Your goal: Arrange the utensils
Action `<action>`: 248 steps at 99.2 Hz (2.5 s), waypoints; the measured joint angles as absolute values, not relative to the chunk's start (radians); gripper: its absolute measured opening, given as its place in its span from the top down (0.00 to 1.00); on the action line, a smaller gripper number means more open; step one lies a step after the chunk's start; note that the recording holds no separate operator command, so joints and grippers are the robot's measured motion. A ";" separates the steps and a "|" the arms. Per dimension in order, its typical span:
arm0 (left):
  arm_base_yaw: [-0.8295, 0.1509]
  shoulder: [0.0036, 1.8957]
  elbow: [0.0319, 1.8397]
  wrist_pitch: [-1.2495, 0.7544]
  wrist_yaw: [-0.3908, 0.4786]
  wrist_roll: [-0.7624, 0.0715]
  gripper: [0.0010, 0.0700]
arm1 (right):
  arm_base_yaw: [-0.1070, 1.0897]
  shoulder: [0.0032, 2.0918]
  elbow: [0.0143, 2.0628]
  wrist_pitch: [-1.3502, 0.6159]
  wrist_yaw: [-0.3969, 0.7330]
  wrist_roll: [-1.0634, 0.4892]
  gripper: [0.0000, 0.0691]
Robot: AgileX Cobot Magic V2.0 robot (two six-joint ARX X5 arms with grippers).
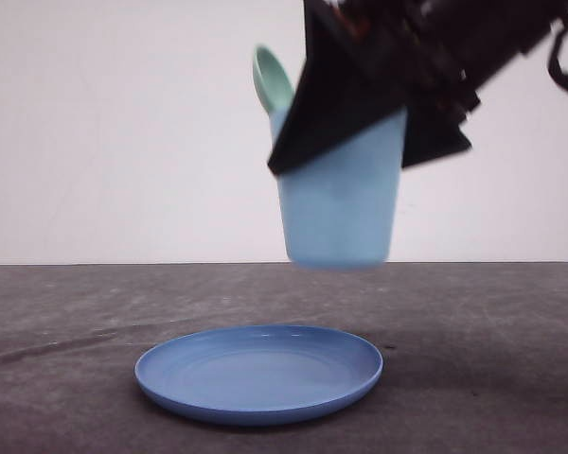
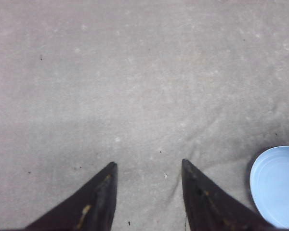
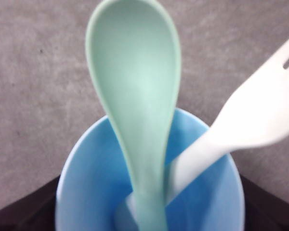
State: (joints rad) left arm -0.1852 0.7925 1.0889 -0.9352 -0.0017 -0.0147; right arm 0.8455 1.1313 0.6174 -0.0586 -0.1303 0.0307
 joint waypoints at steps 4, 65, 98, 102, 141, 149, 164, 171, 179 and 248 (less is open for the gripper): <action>-0.186 0.793 1.089 -0.935 -0.002 -0.015 0.66 | 0.849 1.139 0.595 -0.017 -0.129 0.032 0.31; -0.186 0.793 1.089 -0.935 -0.002 -0.015 0.66 | 0.857 1.424 0.566 0.356 -0.130 0.033 0.31; -0.186 0.793 1.089 -0.935 -0.002 -0.015 0.66 | 0.857 1.502 0.566 0.416 -0.130 0.023 0.31; -0.186 0.793 1.089 -0.935 -0.002 -0.015 0.66 | 0.857 1.507 0.566 0.416 -0.131 0.023 0.31; -0.186 0.793 1.089 -0.935 -0.002 -0.015 0.66 | 0.857 1.508 0.566 0.424 -0.162 0.023 0.06; -0.186 0.793 1.089 -0.935 -0.002 -0.015 0.66 | 0.857 1.508 0.566 0.421 -0.162 0.023 0.02; -0.186 0.793 1.089 -0.935 -0.002 -0.015 0.66 | 0.845 1.496 0.566 0.341 -0.162 0.023 0.02; -0.186 0.793 1.089 -0.934 -0.002 -0.015 0.66 | 0.838 1.470 0.568 0.263 -0.162 0.028 0.02; -0.186 0.793 1.089 -0.934 -0.002 -0.015 0.66 | 0.829 1.421 0.568 0.186 -0.163 0.034 0.02; -0.186 0.793 1.089 -0.932 -0.002 -0.015 0.66 | 0.371 0.964 0.813 -0.709 -0.041 0.086 0.02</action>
